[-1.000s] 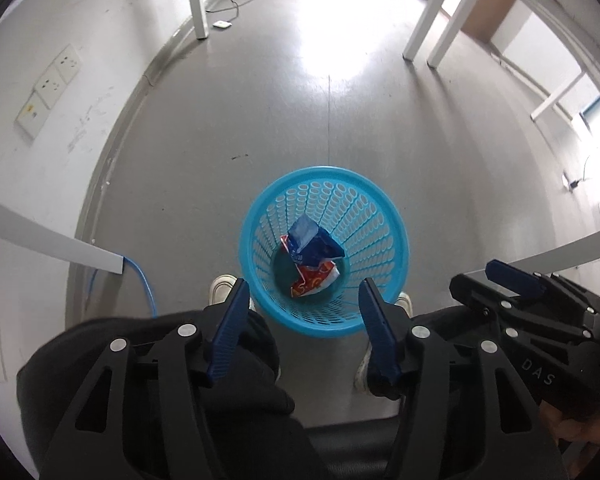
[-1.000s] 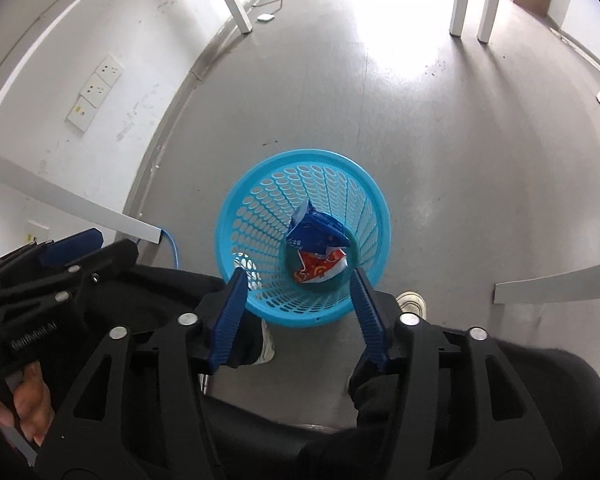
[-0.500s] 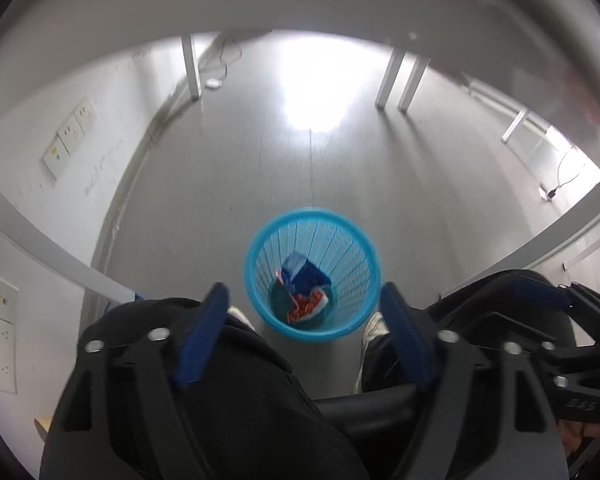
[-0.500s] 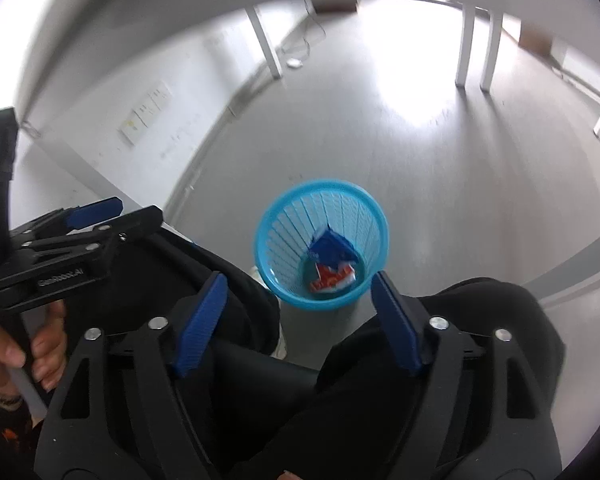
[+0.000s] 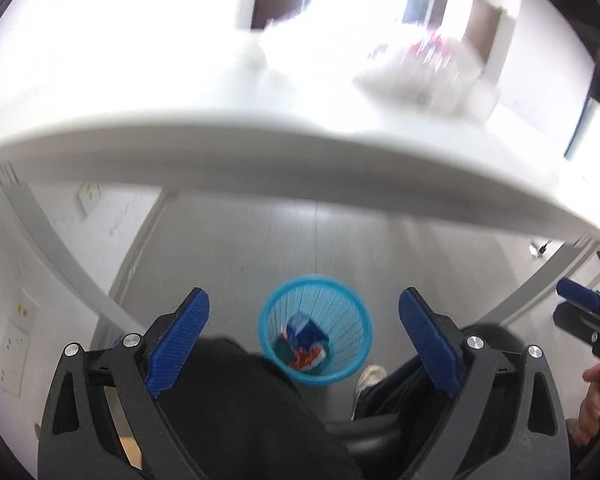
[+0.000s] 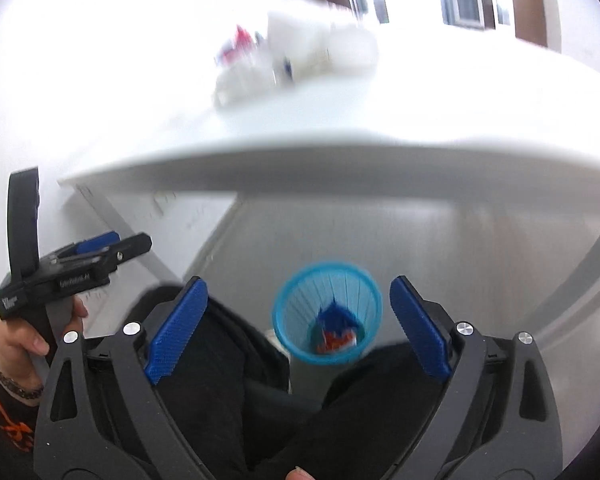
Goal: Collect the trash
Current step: 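Raise both open tools back toward the trash on the table, then grasp the clear plastic film with the left tool while the right tool grasps a white container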
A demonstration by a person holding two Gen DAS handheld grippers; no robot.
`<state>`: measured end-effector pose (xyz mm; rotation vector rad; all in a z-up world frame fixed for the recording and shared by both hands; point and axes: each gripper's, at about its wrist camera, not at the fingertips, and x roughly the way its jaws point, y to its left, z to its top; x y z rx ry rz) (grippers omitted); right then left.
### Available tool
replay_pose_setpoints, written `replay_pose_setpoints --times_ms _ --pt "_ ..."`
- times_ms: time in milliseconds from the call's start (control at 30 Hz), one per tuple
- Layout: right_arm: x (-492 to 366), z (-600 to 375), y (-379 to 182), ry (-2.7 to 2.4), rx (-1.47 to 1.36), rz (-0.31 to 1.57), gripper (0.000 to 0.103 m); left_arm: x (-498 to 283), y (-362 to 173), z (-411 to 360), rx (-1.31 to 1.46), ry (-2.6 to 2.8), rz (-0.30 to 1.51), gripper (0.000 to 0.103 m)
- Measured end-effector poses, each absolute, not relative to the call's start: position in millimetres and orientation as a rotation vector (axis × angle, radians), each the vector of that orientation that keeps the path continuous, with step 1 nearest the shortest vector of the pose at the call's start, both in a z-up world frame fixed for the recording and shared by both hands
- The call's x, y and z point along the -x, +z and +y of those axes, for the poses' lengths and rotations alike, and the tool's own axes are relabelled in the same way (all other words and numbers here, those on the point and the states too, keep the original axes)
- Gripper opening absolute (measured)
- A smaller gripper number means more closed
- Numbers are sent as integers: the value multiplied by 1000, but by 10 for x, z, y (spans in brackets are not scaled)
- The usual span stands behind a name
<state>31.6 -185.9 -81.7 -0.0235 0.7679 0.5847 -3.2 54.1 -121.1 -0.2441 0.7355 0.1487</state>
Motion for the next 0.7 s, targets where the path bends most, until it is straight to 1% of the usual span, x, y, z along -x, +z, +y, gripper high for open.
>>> replay_pose_setpoints --times_ms 167,367,500,700 --pt "-435 -1856 -310 589 -27 649 92 70 -765 456 161 144 609 95" --pt "-737 -1841 88 572 -86 562 94 -101 -360 514 101 206 504 96" --pt "-974 -1812 188 556 -131 566 94 -296 -192 594 107 220 480 96" --pt "-1353 -1704 182 549 -223 626 94 -561 36 693 138 234 457 95"
